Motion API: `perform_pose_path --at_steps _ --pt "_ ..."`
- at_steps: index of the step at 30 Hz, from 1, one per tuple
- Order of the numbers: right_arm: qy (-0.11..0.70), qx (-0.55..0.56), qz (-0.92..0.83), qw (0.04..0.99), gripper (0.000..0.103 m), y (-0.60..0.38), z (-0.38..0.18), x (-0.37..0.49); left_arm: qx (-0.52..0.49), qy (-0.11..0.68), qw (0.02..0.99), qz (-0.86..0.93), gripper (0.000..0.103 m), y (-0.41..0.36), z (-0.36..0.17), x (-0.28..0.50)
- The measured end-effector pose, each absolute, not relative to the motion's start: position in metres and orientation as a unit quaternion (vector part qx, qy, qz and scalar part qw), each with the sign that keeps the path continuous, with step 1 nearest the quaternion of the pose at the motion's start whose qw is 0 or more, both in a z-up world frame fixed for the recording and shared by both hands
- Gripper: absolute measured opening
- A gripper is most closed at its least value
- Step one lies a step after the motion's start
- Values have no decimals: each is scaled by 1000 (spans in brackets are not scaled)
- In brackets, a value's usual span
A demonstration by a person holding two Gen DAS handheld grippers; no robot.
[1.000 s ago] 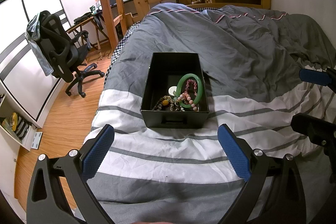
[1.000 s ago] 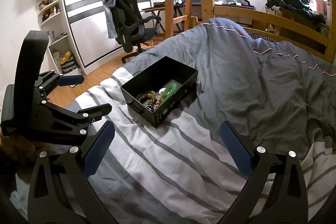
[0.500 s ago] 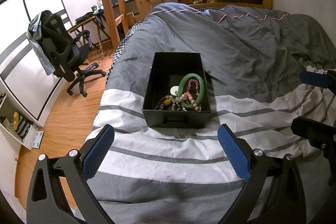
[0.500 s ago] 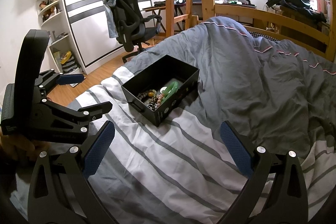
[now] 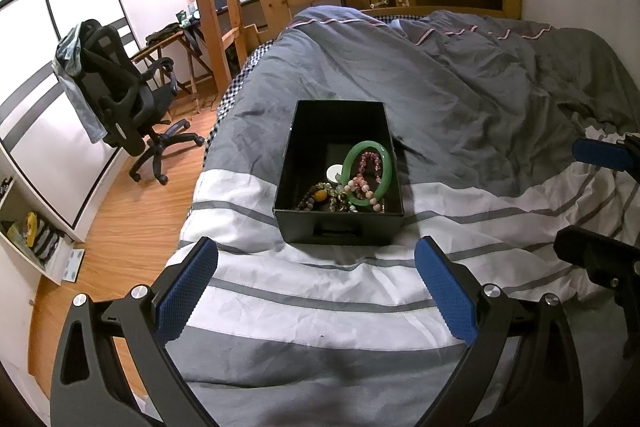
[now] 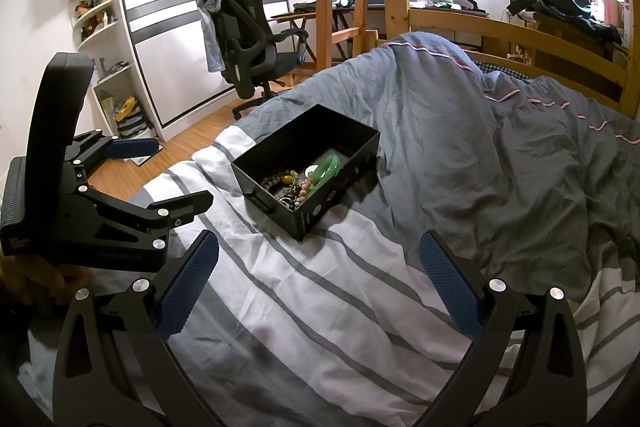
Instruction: Organize jewelry
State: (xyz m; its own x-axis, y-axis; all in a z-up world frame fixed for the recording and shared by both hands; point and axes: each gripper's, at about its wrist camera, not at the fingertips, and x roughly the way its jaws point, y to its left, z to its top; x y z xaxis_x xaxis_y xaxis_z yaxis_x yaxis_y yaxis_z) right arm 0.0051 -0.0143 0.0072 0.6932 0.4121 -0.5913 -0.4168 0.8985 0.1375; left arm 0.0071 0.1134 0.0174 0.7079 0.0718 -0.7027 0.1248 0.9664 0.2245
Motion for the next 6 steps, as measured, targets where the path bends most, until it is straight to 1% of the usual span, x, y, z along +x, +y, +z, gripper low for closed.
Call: perform_pose_path --at_steps 6 --pt "323 -5 227 919 99 -10 4 3 128 383 915 -13 97 112 18 8"
